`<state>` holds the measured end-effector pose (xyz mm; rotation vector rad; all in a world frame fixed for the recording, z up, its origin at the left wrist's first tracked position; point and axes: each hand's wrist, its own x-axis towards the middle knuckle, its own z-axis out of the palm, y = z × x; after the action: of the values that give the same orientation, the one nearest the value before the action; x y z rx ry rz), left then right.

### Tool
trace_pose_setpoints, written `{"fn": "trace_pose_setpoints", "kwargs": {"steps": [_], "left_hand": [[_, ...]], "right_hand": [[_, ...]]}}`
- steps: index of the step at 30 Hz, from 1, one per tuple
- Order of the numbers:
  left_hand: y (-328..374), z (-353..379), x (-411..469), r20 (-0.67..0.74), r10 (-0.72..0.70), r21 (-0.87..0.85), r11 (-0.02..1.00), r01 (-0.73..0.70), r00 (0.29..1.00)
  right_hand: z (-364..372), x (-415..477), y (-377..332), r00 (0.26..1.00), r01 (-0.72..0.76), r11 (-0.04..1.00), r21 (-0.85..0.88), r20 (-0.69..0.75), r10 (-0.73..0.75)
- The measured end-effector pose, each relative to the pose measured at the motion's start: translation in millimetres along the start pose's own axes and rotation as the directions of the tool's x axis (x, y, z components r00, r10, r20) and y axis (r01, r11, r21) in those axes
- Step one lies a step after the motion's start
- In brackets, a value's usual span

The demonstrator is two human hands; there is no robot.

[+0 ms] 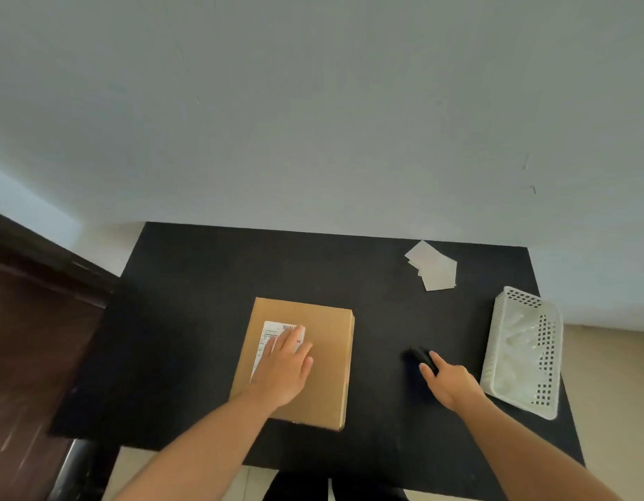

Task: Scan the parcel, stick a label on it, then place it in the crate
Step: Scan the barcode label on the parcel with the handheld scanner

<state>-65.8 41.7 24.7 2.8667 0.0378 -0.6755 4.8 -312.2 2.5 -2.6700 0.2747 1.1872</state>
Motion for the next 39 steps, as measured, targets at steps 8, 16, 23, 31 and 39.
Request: {"fn": "trace_pose_setpoints", "kwargs": {"steps": [8, 16, 23, 31, 39], "left_hand": [[-63, -2, -50, -0.011, -0.057, -0.039, 0.998, 0.057, 0.998], [-124, 6, -83, 0.043, 0.0, -0.044, 0.999, 0.002, 0.999], [-155, 24, -103, 0.177, 0.148, 0.006, 0.988, -0.152, 0.973], [-154, 30, -114, 0.221, 0.193, 0.019, 0.979, -0.202, 0.956], [-153, 31, -118, 0.223, 0.183, 0.008, 0.982, -0.19, 0.957]], "right_hand": [[-18, -35, -55, 0.981, 0.184, 0.983, 0.011, 0.064, -0.184], [20, -108, -131, 0.952, 0.302, 0.944, -0.135, -0.018, -0.307], [67, -154, -172, 0.944, 0.281, 0.892, -0.353, -0.063, -0.323], [81, -173, -176, 0.95, 0.235, 0.866, -0.441, -0.086, -0.301], [83, -173, -172, 0.953, 0.213, 0.867, -0.451, -0.101, -0.287]]}}
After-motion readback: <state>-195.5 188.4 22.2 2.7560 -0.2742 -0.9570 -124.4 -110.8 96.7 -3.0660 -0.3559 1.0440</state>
